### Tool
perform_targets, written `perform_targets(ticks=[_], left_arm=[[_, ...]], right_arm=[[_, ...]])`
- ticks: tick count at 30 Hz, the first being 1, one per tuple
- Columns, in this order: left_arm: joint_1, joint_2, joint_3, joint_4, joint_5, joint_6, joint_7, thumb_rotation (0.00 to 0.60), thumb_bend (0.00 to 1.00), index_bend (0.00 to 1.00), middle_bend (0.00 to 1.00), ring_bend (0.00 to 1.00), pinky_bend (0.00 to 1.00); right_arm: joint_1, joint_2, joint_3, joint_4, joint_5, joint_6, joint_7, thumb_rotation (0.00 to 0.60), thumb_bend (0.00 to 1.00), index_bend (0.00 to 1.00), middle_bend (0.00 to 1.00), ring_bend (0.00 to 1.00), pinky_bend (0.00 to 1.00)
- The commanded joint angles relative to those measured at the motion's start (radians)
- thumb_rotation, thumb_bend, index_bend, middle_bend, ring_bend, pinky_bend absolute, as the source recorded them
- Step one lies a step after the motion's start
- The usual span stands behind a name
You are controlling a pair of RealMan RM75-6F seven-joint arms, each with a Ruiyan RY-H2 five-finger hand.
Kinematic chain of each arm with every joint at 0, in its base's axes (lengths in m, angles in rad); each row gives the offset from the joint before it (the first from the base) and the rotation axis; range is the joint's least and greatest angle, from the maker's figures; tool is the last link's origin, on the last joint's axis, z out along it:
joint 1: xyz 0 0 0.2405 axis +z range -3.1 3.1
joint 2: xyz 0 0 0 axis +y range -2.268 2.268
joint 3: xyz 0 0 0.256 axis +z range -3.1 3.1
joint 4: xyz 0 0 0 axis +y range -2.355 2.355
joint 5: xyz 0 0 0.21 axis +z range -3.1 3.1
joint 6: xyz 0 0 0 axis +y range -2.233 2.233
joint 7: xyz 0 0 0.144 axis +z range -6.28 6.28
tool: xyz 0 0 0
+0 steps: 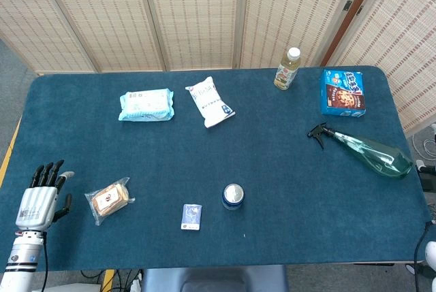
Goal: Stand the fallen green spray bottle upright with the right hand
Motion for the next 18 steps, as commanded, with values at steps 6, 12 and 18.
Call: perform_targets(ticks=[6,12,18], left_arm=[[0.002,0.023,0.011,-0.028,0.03,0.019,0.004,0.6,0.5,0.22,0.07,0.0,0.0],[0.021,0.035,0.03,-0.02,0.071,0.059,-0.04,0.6,0.5,0.22,0.07,0.0,0.0],[0.041,0.033,0.051,0.03,0.092,0.078,-0.108,0.6,0.51,0.22,0.07,0.0,0.0]], right_arm=[[-0.018,0.024,0.005,-0.037,-0.018,0.121,0.004,0.6,0.18,0.02,0.09,0.0,0.1],[-0.033,0.073,0.021,-0.195,-0.013,0.212,-0.115,0.6,0.18,0.02,0.09,0.0,0.1],[-0.016,0.099,0.033,-0.39,0.001,0.22,-0.259,0.6,0.19,0.07,0.19,0.07,0.16]])
